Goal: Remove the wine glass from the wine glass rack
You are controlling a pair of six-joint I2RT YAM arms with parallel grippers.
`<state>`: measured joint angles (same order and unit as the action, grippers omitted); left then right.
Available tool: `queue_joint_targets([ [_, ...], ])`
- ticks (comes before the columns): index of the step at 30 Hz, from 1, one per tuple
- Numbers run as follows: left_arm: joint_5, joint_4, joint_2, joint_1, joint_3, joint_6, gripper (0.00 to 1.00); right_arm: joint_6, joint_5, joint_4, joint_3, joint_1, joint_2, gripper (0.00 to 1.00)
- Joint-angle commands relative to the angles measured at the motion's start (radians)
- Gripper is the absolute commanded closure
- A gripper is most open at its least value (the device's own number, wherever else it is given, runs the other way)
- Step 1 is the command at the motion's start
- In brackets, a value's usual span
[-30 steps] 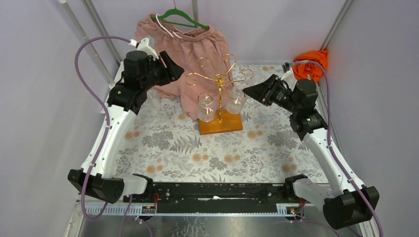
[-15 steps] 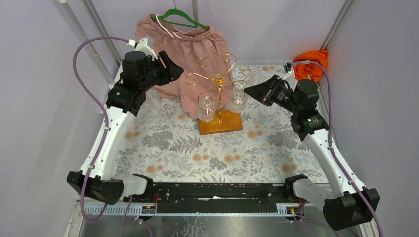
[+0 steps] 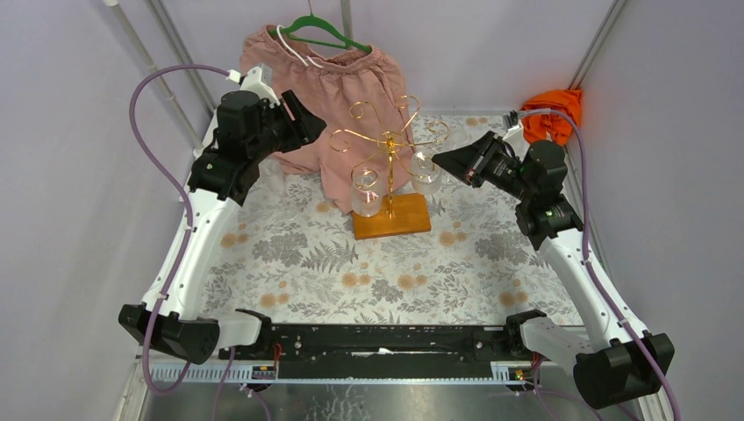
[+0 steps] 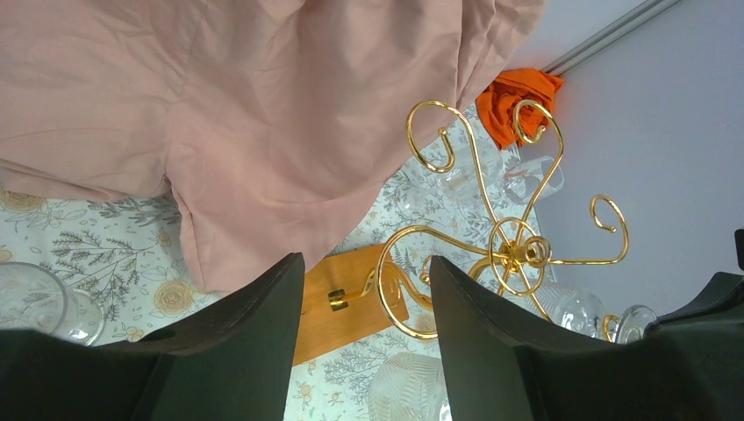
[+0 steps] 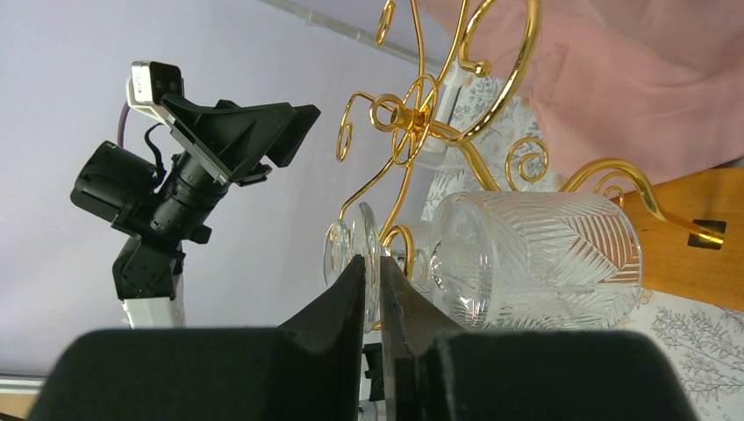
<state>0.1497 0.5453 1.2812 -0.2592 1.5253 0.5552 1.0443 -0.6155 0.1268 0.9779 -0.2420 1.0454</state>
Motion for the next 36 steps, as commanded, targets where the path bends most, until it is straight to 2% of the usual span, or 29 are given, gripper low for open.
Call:
queue_joint_targets([
  [1,-0.003,-0.062,-0.005,-0.004,-0.007,-0.005,0.37,0.056,-0.042,0.044,0.053,-0.003,-0.007,0.99],
  [8,-0.003,-0.063,-0.004,-0.005,-0.013,-0.005,0.37,0.056,-0.018,-0.035,0.064,-0.003,-0.008,1.00],
  [14,0.000,-0.067,-0.008,-0.004,-0.020,-0.003,0.37,0.191,0.010,0.043,-0.003,-0.003,-0.033,1.00],
  [18,0.001,-0.067,-0.008,-0.005,-0.024,-0.003,0.37,0.221,0.029,0.058,-0.008,-0.004,-0.051,1.00],
  [36,0.002,-0.074,-0.003,-0.005,-0.030,0.000,0.37,0.206,-0.007,0.020,0.027,-0.003,-0.083,1.00],
])
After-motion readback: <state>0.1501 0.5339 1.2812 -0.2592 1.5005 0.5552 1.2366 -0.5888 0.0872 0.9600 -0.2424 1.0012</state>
